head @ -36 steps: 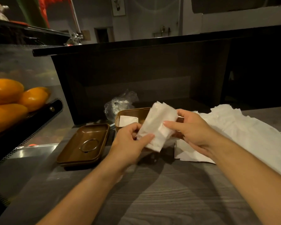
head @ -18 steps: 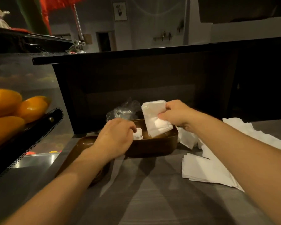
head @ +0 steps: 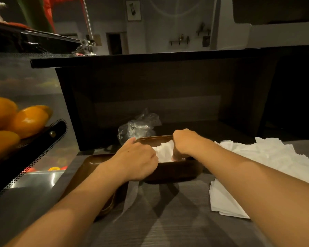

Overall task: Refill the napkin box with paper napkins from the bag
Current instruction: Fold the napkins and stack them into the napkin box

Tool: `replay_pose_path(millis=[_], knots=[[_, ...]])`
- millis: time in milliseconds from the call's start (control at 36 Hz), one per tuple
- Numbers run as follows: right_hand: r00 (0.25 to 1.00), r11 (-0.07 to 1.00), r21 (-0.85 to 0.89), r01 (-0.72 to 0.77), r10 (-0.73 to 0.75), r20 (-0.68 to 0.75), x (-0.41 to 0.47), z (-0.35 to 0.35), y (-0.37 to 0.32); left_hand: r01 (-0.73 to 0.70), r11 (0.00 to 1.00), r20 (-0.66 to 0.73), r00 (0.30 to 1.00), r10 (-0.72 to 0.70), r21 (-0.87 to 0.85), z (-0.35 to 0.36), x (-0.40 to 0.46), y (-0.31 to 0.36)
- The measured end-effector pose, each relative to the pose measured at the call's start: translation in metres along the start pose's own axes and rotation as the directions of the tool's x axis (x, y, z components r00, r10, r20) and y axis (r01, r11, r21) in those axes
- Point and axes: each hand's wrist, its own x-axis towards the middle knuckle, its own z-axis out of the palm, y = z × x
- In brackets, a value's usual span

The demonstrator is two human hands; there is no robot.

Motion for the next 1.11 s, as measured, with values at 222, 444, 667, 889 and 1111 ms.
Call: replay_pose_path(millis=[222,444,667,889,1111], knots=[[0.986,0.994,-0.064,0.084,-0.093,-0.138,-0.014,-0.014,0.013,-0.007,0.942,-0.043,0.999,-0.008,-0.335,-0.013,0.01,0.007],[0.973,0.983,0.06,0.172,-0.179,0.148,-0.016,-0.01,0.018,0.071,0.955,0.197,0.98,-0.014,-0.287,-0.018,0.02,0.019],[0.977,0.894,0.395,0.211,-0.188,-0.096,-0.041,-0.03,0.053,0.101,0.917,-0.103,0.983,-0.152,-0.386,-0.022,0.015,0.027],[0.986,0.958,0.235,0.167,-0.167,-0.018,-0.093,-0.036,0.091,-0.188,0.897,-0.412,0.911,0.007,-0.4,-0.035,-0.003,0.087],[0.989,0.984,0.105,0.147,-0.149,0.013,-0.139,-0.021,0.136,-0.191,0.889,-0.141,0.98,0.144,-0.417,-0.012,-0.021,0.139]])
